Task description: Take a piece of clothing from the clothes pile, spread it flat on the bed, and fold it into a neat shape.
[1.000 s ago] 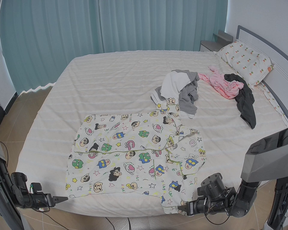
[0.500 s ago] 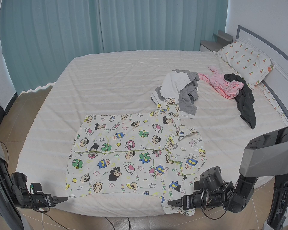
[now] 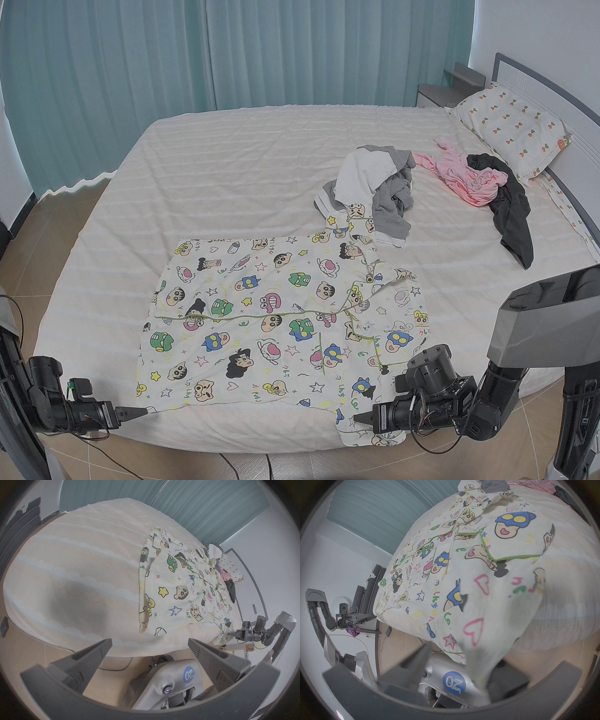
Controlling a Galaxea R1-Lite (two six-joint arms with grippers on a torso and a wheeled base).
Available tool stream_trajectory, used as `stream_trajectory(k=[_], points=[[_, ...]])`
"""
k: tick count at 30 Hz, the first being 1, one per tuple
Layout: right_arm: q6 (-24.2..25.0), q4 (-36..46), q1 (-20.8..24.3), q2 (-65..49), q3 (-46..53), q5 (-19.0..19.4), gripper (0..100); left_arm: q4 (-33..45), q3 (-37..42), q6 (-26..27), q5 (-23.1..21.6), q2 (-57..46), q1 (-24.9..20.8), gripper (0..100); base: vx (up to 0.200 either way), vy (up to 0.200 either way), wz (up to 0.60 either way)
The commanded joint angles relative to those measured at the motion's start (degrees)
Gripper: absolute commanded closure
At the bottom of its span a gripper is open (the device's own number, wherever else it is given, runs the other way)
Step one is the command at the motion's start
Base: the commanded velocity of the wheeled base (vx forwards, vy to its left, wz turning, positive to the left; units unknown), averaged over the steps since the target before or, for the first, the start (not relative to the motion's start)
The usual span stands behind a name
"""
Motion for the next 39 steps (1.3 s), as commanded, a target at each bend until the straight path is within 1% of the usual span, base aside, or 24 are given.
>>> stream_trajectory(k=[1, 3, 4, 6, 7, 8, 10, 14, 16, 18, 23, 28, 34, 35, 39], points=[[0.05, -0.04, 0.02, 0.36, -0.09, -0.33, 100, -2.04, -0.57, -3.89, 5.43, -0.88, -4.9, 0, 0.0, 0.0, 0.0], [0.05, -0.39, 0.02, 0.45, 0.0, -0.33, 100, -4.24, -1.71, -6.09, 10.79, -0.09, -6.75, 0, 0.0, 0.0, 0.0], [0.05, -0.39, 0.02, 0.45, 0.0, -0.33, 100, -5.64, -2.15, -7.32, 12.28, 0.7, -7.45, 0, 0.0, 0.0, 0.0], [-0.03, -0.57, 0.02, 0.45, 0.08, -0.33, 100, -8.37, -2.59, -9.52, 12.81, 2.02, -8.77, 0, 0.0, 0.0, 0.0], [-0.03, -0.57, 0.02, 0.45, 0.08, -0.33, 100, -8.63, -2.68, -9.69, 12.81, 2.02, -8.95, 0, 0.0, 0.0, 0.0], [-0.03, -0.57, 0.11, 0.36, 0.35, -0.33, 100, -11.18, -2.94, -11.72, 13.16, 3.16, -10.09, 0, 0.0, 0.0, 0.0], [-0.03, -0.57, 0.2, 0.36, 0.44, -0.33, 100, -13.55, -3.12, -13.56, 13.42, 4.48, -11.67, 0, 0.0, 0.0, 0.0], [-0.03, -0.57, 0.2, 0.18, 0.44, -0.33, 100, -16.45, -3.38, -13.82, 14.3, 7.99, -13.87, 0, 0.0, 0.0, 0.0], [0.05, -0.57, 0.11, 0.18, 0.52, -0.42, 100, -18.83, -4.0, -13.82, 17.2, 10.37, -15.1, 0, 0.0, 0.0, 0.0], [-0.03, -0.65, 0.2, 0.01, 0.61, -0.42, 100, -20.23, -4.0, -13.91, 18.43, 11.77, -15.89, 0, 0.0, 0.0, 0.0], [-0.03, -1.62, 0.2, 0.09, 1.14, -0.42, 100, -23.04, -3.73, -14.44, 18.61, 13.09, -17.74, 0, 0.0, 0.0, 0.0], [0.05, -1.8, 0.2, 0.01, 1.4, -0.42, 100, -23.75, -2.77, -17.6, 18.61, 12.21, -19.67, 0, 0.0, 0.0, 0.0], [0.14, -1.8, 0.2, 0.01, 1.4, -0.42, 100, -23.84, -2.59, -17.78, 18.61, 12.04, -20.11, 0, 0.0, 0.0, 0.0], [0.14, -1.8, 0.11, 0.01, 1.49, -0.42, 100, -23.84, -2.59, -17.78, 18.7, 12.04, -20.11, 100, 0.0, 0.0, 0.0], [0.05, -1.97, 0.2, -0.08, 1.58, -2.0, 100, -24.1, -1.98, -17.78, 18.87, 11.42, -20.02, 100, 0.0, 0.0, 0.0]])
